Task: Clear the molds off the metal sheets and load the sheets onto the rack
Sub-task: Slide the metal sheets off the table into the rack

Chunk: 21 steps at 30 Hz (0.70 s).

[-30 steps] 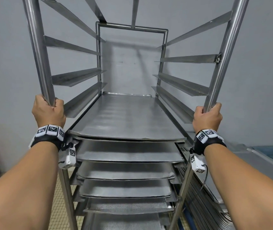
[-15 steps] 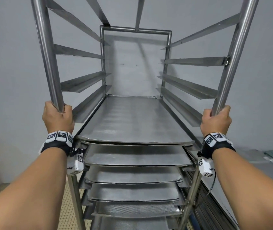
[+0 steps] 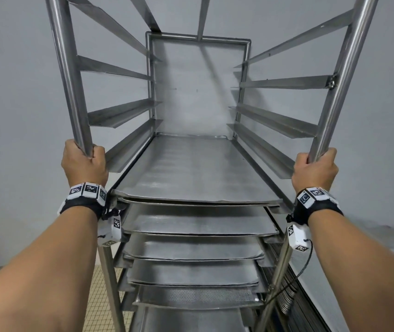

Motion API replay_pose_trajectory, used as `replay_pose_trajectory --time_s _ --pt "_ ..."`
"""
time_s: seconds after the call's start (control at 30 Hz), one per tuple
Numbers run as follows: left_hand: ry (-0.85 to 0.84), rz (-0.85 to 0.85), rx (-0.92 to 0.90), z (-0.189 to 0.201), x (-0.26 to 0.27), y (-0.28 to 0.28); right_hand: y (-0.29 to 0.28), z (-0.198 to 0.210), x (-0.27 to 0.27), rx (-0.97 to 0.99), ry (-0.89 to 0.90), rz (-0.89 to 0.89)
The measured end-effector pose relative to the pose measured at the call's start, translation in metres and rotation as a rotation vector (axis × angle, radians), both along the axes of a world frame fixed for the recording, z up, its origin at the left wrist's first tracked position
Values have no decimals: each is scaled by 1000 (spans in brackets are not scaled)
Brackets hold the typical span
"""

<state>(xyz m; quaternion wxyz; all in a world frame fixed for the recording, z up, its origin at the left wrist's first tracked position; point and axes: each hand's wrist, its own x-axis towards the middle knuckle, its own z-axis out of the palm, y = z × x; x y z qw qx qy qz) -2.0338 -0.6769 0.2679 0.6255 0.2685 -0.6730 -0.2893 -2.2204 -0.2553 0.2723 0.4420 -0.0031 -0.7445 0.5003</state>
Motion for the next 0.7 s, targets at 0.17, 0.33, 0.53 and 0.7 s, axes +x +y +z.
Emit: replay_pose_trajectory --time_s 0.17,0.33,0.53,0.7 --pt "10 12 -23 -2 -13 16 11 4 -19 -3 -6 16" --pt "-5 -4 -16 1 -14 24 15 7 -14 17 -37 27" --pt "-60 -39 17 7 -6 31 16 13 1 9 -138 105" --pt "-185 -93 34 14 8 33 12 37 18 60 -276 -38"
